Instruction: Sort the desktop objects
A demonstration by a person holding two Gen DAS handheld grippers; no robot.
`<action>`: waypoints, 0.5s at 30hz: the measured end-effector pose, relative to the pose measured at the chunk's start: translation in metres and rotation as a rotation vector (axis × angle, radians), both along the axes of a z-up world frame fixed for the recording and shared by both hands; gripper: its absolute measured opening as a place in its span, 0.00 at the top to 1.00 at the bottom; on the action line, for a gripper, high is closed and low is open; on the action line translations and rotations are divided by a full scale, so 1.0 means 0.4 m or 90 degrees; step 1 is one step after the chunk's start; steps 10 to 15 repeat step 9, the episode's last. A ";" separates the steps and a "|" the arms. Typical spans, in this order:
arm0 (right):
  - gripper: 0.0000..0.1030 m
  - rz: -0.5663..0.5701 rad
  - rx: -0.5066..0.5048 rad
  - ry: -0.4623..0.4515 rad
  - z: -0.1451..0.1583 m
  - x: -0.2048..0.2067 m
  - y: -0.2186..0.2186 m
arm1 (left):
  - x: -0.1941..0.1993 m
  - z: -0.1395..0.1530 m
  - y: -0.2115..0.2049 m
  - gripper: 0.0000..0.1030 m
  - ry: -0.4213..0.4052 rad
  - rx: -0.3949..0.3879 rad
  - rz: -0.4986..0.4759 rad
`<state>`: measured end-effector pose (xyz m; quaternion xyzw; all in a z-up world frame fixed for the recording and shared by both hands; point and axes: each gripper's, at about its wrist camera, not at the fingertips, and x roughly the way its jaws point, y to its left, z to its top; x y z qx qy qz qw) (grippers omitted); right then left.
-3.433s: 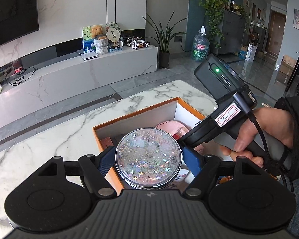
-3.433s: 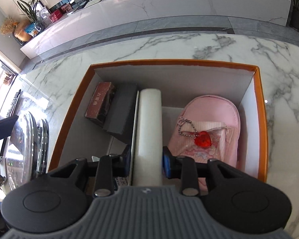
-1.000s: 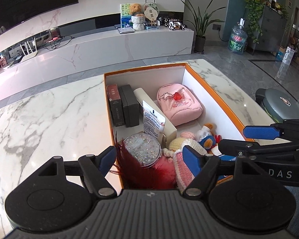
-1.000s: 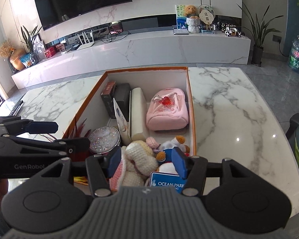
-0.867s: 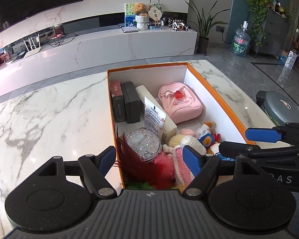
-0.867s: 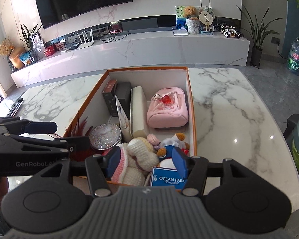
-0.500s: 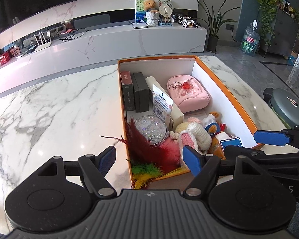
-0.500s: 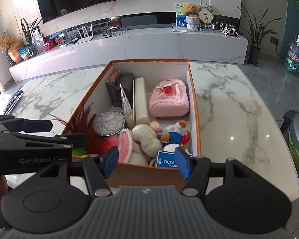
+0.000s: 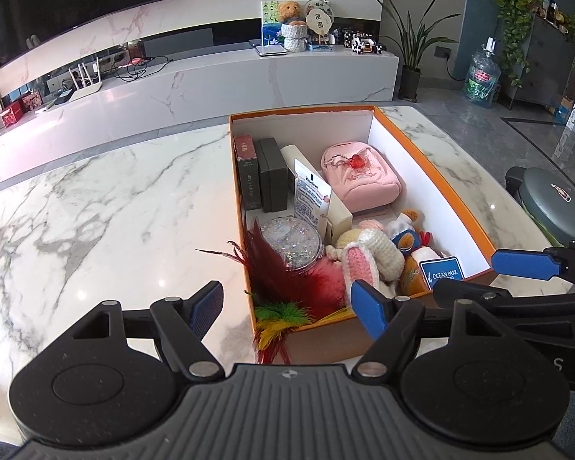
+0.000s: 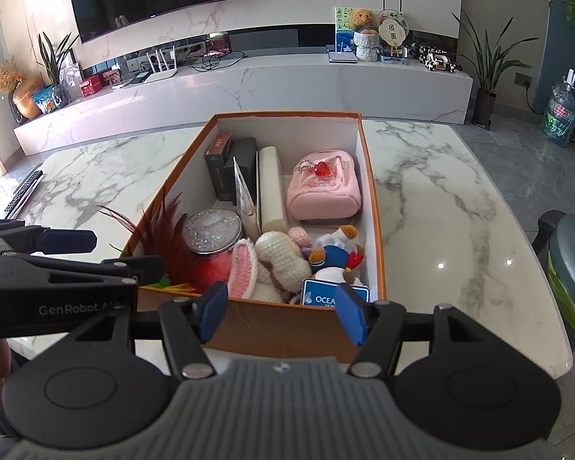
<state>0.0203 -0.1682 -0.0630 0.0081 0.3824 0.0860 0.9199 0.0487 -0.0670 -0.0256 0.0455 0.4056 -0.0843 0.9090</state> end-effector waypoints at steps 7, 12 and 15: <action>0.38 -0.007 -0.005 -0.002 0.006 -0.008 -0.001 | -0.005 0.000 0.000 0.16 0.005 -0.010 -0.007; 0.38 -0.009 -0.005 -0.002 0.007 -0.011 -0.001 | -0.007 -0.001 0.000 0.16 0.006 -0.010 -0.007; 0.38 -0.009 -0.005 -0.002 0.007 -0.011 -0.001 | -0.007 -0.001 0.000 0.16 0.006 -0.010 -0.007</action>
